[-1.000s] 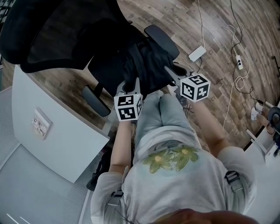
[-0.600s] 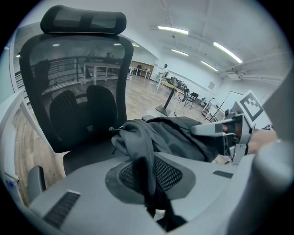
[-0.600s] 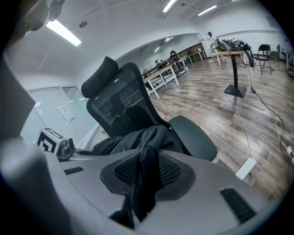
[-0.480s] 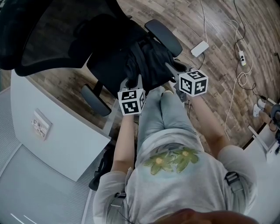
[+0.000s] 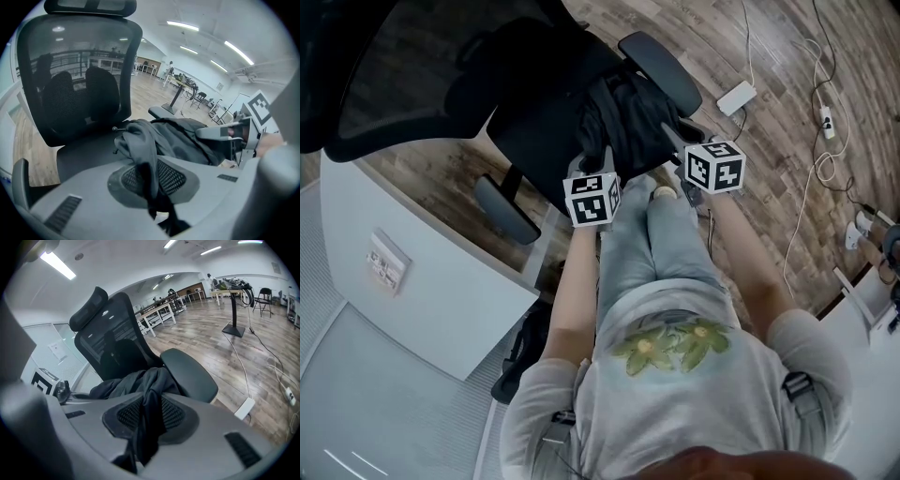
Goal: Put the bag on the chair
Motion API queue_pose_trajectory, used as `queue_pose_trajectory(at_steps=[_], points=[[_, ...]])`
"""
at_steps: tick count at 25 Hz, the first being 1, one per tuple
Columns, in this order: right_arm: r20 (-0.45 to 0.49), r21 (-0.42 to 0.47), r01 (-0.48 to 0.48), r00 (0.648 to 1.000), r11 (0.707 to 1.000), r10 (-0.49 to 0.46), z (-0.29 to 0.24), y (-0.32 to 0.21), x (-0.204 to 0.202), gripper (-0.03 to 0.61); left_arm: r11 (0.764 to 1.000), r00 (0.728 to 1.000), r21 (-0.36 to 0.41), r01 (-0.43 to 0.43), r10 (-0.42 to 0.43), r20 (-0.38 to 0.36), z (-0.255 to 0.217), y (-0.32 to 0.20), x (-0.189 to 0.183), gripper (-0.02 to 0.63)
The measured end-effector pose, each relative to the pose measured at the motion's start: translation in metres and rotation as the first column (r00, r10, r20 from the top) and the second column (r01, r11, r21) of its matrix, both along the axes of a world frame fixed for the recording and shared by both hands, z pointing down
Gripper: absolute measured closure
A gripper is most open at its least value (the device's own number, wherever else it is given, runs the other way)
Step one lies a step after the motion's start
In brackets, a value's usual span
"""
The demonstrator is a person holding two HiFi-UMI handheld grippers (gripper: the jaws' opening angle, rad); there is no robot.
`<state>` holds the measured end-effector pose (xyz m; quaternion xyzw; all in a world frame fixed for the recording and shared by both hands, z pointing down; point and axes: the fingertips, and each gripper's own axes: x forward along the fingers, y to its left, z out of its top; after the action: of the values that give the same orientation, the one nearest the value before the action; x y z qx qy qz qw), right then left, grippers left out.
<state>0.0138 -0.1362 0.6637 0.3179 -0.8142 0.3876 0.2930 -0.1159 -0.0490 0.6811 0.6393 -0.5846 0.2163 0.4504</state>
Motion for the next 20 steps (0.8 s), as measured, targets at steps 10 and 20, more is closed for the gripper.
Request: queue_pose_trajectory(at_steps=[10,20], points=[[-0.051,-0.044,-0.048,0.998,0.998,0.045,0.044,0.005,0.011,0.489,0.994,0.995,-0.065,-0.082,0.086,0.055,0.051,0.017,0.016,0.552],[-0.182,-0.059,-0.016,0.983,0.998,0.005,0.086,0.013,0.027,0.48,0.99,0.998,-0.139,-0.036,0.042,0.039,0.08,0.039,0.032,0.544]])
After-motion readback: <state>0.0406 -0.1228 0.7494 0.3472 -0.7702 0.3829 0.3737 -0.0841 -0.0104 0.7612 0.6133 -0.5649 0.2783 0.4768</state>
